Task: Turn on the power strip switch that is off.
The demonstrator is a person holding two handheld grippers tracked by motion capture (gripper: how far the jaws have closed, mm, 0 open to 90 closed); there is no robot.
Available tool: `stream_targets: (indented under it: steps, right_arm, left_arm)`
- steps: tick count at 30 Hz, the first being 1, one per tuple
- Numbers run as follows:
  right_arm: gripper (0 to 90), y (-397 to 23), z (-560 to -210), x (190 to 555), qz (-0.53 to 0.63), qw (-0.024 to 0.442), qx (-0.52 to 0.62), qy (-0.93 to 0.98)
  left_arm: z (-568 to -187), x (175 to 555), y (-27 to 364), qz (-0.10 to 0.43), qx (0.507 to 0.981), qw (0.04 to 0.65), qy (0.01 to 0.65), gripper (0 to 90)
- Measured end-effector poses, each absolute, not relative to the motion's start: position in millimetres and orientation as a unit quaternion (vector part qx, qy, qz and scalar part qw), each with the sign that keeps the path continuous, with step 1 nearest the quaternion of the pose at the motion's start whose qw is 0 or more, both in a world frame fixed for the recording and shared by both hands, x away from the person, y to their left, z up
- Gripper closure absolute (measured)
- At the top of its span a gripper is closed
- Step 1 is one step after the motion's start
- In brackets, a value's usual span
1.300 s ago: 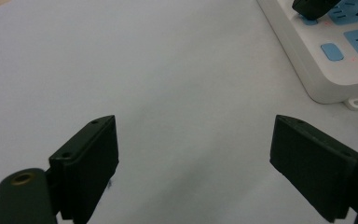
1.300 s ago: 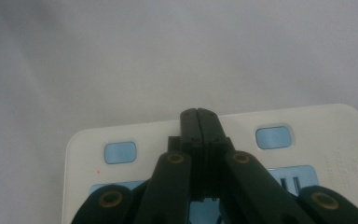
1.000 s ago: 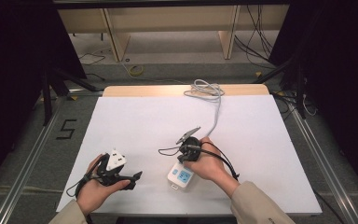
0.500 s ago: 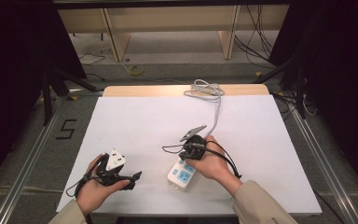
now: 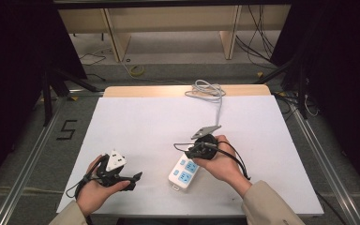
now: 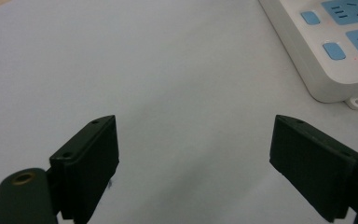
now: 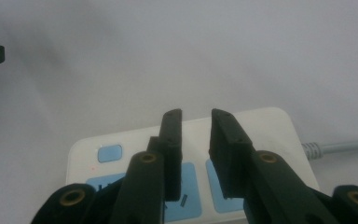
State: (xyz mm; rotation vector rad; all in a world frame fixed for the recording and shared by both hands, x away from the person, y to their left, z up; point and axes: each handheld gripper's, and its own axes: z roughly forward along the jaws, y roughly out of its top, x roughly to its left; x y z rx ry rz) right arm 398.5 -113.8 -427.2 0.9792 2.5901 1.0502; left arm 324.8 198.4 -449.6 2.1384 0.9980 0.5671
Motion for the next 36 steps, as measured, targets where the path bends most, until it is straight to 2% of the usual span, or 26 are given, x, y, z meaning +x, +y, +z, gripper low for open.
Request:
stream_targets:
  steps: [12, 25, 36]
  right_arm:
    - [60.8, -148, -423, 388, 0.372, 0.101, 0.348, 0.854]
    - [41.2, -188, -424, 371, 0.397, 0.132, 0.34, 0.842]
    - [36.3, -221, -434, 354, 0.398, 0.143, 0.354, 0.834]
  left_arm:
    - [-450, 325, 198, 0.218, 0.824, 0.351, 0.388, 15.0]
    - [-450, 325, 199, 0.218, 0.824, 0.35, 0.389, 15.0]
    - [-450, 325, 200, 0.218, 0.824, 0.348, 0.391, 15.1]
